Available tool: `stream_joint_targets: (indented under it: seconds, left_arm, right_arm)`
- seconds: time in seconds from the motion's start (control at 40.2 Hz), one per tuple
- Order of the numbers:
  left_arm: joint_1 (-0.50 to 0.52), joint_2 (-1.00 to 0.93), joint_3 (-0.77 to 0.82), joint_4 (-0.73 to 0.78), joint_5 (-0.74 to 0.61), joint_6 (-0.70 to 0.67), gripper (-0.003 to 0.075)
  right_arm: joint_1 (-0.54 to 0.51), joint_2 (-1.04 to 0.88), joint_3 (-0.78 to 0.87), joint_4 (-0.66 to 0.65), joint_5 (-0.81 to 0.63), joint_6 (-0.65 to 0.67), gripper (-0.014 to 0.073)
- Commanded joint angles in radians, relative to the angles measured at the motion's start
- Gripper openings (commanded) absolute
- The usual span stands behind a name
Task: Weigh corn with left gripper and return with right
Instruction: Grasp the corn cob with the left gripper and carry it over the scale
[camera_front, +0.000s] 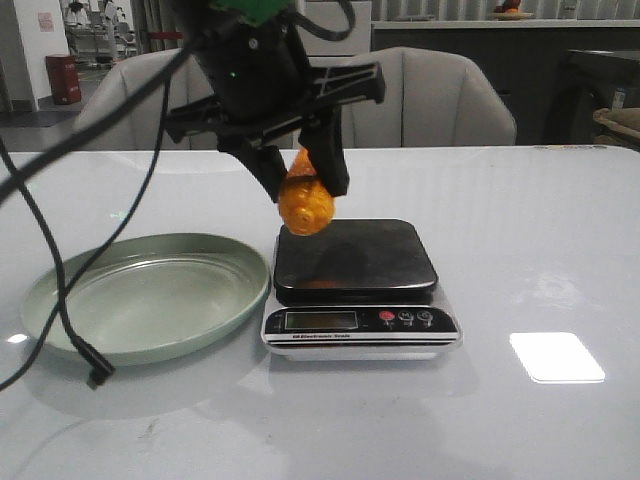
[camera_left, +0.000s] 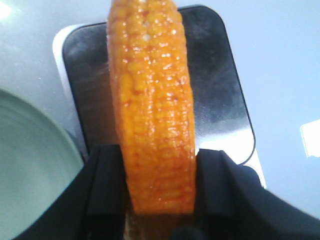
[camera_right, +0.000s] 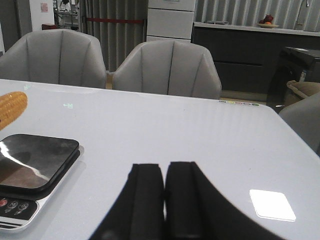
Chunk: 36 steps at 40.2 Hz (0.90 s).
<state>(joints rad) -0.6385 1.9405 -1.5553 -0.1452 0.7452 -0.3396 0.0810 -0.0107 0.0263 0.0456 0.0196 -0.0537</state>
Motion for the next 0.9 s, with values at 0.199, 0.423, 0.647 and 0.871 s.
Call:
stream_joint_targets:
  seconds: [0.199,0.423,0.647,0.871]
  left_arm:
    - [-0.032,0.028,-0.082,-0.075,-0.066,-0.005,0.0279]
    - [-0.038,0.052,-0.086,-0.085,-0.074,-0.005,0.0494]
    - [-0.038,0.048,-0.115,-0.081,-0.079,-0.005,0.0552]
    - [-0.038,-0.026,-0.122,0.042,-0.035,-0.005,0.0552]
  right_arm:
    - [-0.006,-0.020,0.004,-0.011,-0.085,-0.008,0.0178]
    - [-0.006,-0.020,0.004,-0.011,-0.085,-0.008,0.0178]
    - [-0.006,-0.020,0.004,-0.011,-0.085,-0.008,0.0178]
    - [-0.006,-0.020,0.004,-0.011,-0.085,-0.008,0.0178]
